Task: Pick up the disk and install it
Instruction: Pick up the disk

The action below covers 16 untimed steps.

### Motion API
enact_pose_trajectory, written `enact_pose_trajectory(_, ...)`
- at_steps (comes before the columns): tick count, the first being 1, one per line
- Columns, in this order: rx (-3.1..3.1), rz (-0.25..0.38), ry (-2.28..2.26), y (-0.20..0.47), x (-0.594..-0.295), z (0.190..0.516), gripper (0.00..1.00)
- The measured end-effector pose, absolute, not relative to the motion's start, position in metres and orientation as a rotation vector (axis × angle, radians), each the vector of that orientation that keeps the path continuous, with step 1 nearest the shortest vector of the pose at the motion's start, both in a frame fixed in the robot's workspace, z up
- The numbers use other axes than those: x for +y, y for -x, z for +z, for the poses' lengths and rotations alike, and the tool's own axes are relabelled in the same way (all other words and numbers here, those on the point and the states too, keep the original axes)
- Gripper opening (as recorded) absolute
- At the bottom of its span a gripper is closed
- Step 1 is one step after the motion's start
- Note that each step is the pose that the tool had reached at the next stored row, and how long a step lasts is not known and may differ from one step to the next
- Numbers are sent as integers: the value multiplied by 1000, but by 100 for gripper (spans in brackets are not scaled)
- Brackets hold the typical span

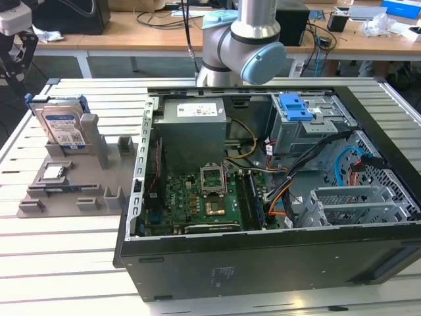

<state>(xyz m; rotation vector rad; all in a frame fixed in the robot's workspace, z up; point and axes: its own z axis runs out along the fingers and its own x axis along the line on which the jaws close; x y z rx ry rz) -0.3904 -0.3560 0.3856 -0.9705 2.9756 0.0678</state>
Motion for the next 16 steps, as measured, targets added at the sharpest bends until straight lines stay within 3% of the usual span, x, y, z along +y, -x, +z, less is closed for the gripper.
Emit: enact_pose_trajectory(16,2783,70,1448,390,-356,386,11)
